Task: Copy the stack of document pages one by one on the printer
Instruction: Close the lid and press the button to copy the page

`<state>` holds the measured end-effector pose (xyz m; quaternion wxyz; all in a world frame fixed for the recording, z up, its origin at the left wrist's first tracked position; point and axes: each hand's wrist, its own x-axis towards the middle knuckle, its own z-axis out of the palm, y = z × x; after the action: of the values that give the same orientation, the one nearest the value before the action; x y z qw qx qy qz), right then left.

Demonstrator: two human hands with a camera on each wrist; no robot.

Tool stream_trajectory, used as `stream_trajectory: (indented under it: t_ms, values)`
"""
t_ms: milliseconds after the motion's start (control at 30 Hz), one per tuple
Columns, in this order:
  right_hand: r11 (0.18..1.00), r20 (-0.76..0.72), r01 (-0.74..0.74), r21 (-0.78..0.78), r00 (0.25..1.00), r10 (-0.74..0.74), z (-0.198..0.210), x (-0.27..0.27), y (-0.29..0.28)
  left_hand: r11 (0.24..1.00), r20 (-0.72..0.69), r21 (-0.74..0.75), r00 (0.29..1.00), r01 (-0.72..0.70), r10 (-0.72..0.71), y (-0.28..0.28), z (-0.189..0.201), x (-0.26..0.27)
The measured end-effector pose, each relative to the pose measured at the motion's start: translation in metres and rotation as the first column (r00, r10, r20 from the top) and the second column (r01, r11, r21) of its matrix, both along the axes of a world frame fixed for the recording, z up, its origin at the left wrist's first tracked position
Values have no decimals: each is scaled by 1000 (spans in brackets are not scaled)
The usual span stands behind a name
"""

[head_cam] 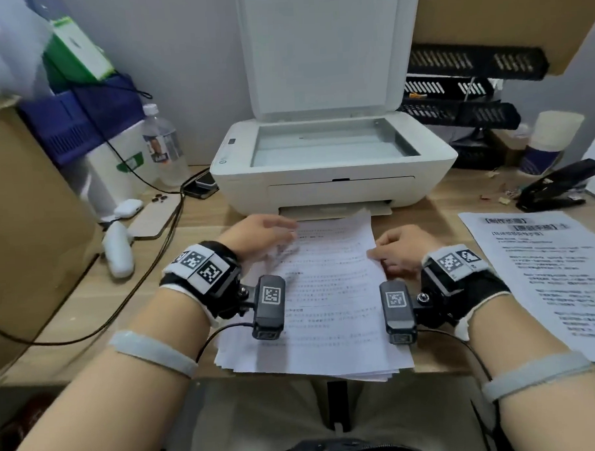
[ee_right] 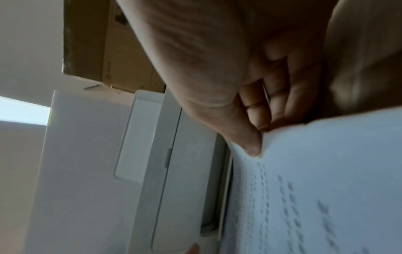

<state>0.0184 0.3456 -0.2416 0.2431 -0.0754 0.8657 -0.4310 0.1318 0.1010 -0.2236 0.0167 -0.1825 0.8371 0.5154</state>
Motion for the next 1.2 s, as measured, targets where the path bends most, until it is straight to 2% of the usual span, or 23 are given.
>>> stream_trajectory:
  t_ms: [133, 200, 300, 467, 533, 600, 700, 767, 867, 933, 1000, 1067, 1100, 1200]
  values:
    - [995, -9, 2, -105, 1000, -3, -5, 0, 7, 989, -130, 103, 984, -109, 123, 2, -7, 1]
    - [996, -71, -17, -82, 997, 11, -7, -1, 9, 982, -200, 115, 965, -152, 172, 6, -8, 1]
    - [997, -227, -73, -27, 972, 65, -8, -4, 13, 979, -233, 116, 953, -169, 192, 9, -9, 0]
    - [975, -376, -176, -134, 920, 115, 11, 4, 28, 993, -283, 55, 952, -107, 118, 16, 2, -6]
    - [959, -435, -229, -170, 890, 135, 27, 8, 34, 997, -346, -30, 936, -73, 58, 21, 12, -9]
    - [952, -545, -272, -140, 824, 155, 48, 11, 37, 987, -396, -156, 918, -47, -19, 26, 27, -13]
    - [963, -729, -268, -10, 662, 176, 87, 9, 35, 937, -494, -343, 862, -72, -114, 27, 59, -23]
    - [958, -803, -286, 12, 569, 180, 114, 8, 32, 901, -544, -420, 825, -112, -151, 24, 83, -29]
    - [942, -862, -335, 28, 468, 192, 147, 6, 27, 891, -624, -416, 770, -182, -134, 16, 118, -35]
    - [935, -876, -351, 53, 434, 212, 164, 2, 23, 912, -686, -358, 719, -200, -112, 12, 138, -40]
    - [935, -874, -342, 89, 424, 238, 177, -3, 17, 950, -726, -273, 680, -150, -101, 10, 154, -45]
    - [944, -868, -307, 121, 429, 251, 189, -13, 12, 967, -733, -235, 671, -99, -110, 8, 167, -51]
    - [949, -852, -283, 141, 454, 262, 194, -18, 12, 967, -736, -235, 667, -97, -112, 6, 172, -53]
    - [929, -699, -245, 278, 612, 371, 204, -36, 21, 963, -785, -214, 616, -163, -70, -5, 186, -63]
